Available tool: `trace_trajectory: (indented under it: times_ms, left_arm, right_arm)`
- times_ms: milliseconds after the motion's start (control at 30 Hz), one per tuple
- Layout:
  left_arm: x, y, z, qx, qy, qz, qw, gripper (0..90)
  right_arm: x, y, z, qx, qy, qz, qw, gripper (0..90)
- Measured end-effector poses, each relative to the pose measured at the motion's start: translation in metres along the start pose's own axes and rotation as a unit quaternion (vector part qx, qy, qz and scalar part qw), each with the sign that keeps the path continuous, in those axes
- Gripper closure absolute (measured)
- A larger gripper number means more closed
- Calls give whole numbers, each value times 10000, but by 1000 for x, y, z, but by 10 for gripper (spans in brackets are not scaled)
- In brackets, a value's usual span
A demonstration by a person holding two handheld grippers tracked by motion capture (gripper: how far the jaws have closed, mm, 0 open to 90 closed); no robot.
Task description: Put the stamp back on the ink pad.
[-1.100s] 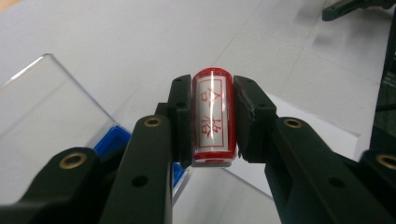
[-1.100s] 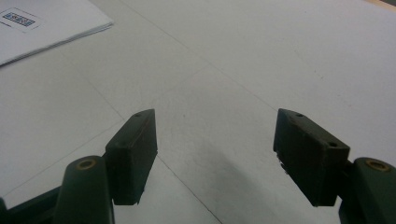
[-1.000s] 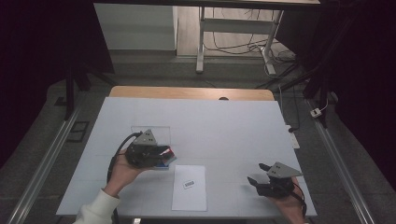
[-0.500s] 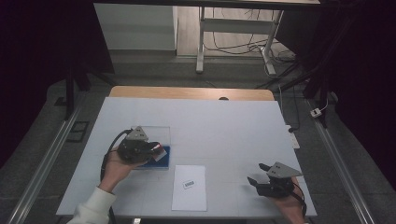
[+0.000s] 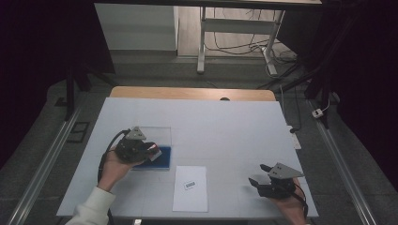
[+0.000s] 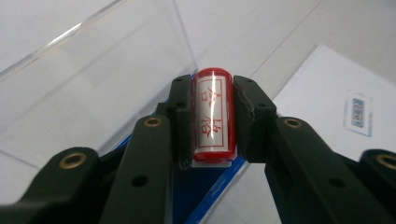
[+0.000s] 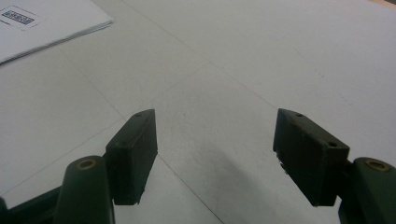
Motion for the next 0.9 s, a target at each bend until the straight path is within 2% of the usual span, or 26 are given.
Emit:
trace_trajectory:
  times_ms: [200, 500, 633, 700, 900]
  left_arm:
    - [9, 8, -10, 208, -203, 39, 9996, 698]
    - [12, 13, -17, 372, -291, 30, 9989, 693]
    - [12, 12, -18, 361, -294, 26, 9989, 678]
    - [12, 11, -17, 301, -298, 37, 9991, 636]
    - [12, 6, -6, -37, -396, 252, 9989, 353]
  right_arm:
    - [0, 0, 0, 6, 9, 13, 10000, 300]
    - [0, 0, 0, 2, 17, -3, 10000, 301]
    - [-1, 0, 0, -1, 13, -6, 10000, 301]
    - [-1, 0, 0, -5, 16, -4, 10000, 301]
    - [0, 0, 0, 1, 14, -7, 10000, 301]
Point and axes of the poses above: each handheld gripper's, and its own axes: z roughly backward along the jaws, y roughly out of its underside, x roughly to its left, the point moved 10 cm from there along -z, roughly forward along the jaws, and after that the axes turned 14 degrees about x, right-handed, at the moved point
